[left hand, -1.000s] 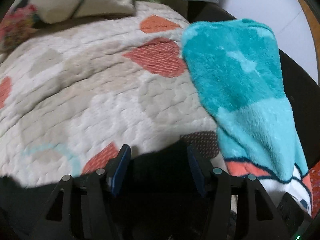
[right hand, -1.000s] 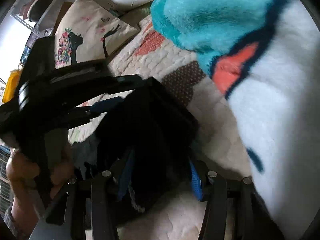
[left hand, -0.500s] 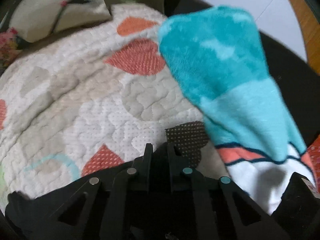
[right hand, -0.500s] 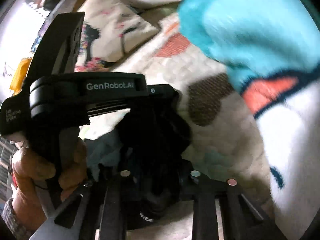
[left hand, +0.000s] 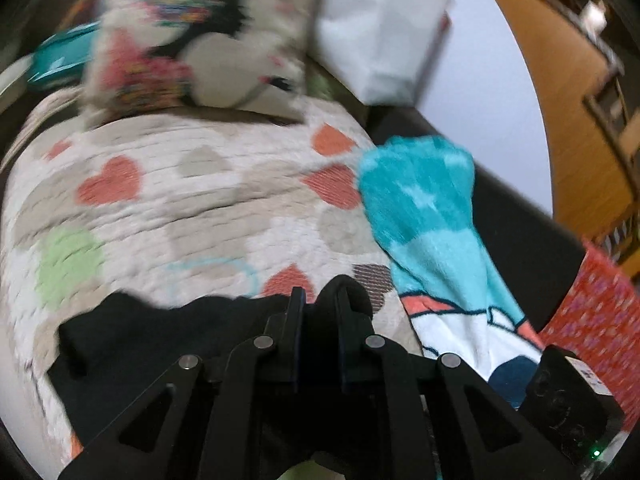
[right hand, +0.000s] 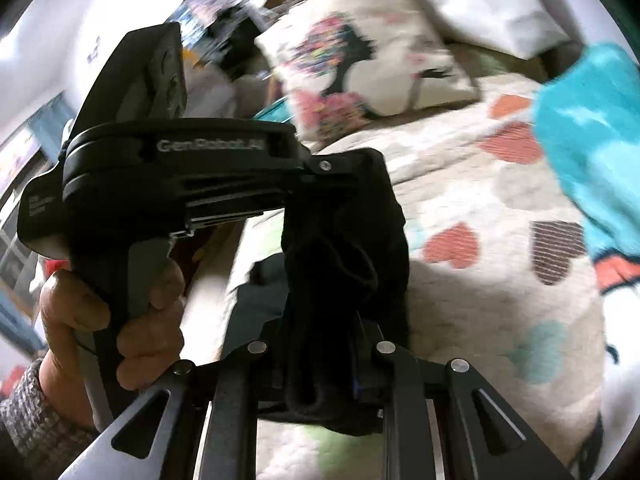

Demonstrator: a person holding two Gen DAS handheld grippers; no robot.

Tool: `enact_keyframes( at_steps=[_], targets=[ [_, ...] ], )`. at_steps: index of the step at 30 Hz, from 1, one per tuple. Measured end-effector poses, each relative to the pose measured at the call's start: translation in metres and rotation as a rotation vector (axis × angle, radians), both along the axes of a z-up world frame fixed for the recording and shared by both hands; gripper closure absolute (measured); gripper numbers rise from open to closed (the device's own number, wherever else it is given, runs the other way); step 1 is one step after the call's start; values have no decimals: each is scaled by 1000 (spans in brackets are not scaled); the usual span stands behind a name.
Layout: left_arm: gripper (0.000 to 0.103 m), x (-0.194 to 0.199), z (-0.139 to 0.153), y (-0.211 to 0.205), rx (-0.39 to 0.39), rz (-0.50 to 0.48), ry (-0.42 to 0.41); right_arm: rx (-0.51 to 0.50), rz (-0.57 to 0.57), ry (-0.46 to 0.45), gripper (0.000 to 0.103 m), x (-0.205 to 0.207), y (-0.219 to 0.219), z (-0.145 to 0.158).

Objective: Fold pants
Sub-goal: 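Lift the folded pants with the left gripper while the right gripper grasps them, then lay the folded black pants flat on the quilt and open both grippers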

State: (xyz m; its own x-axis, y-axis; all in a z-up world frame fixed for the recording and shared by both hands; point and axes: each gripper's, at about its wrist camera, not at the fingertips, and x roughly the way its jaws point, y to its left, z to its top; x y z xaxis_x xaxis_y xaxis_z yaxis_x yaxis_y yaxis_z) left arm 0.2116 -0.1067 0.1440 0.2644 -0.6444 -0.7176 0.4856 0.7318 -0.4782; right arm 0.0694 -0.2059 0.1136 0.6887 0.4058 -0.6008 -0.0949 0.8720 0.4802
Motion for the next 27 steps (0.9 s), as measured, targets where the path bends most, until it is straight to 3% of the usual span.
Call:
enact_keyframes(
  at_steps=[5, 11, 14, 18, 21, 27],
  targets=[
    [90, -3, -16, 85, -109, 165, 67, -24, 137, 38, 81, 16, 56, -4],
    [91, -7, -70, 169, -196, 359, 184, -175, 258, 78, 82, 34, 128, -32],
    [91, -5, -92, 187, -188, 418, 229, -245, 277, 104, 82, 46, 150, -52],
    [91, -1, -100, 196, -128, 460, 250, -325, 292, 87, 80, 47, 168, -63],
    [89, -3, -107, 201, -82, 507, 281, -367, 295, 59, 73, 41, 175, -66],
    [77, -7, -122, 219, -88, 581, 361, -416, 318, 2, 53, 21, 192, -63]
  ],
)
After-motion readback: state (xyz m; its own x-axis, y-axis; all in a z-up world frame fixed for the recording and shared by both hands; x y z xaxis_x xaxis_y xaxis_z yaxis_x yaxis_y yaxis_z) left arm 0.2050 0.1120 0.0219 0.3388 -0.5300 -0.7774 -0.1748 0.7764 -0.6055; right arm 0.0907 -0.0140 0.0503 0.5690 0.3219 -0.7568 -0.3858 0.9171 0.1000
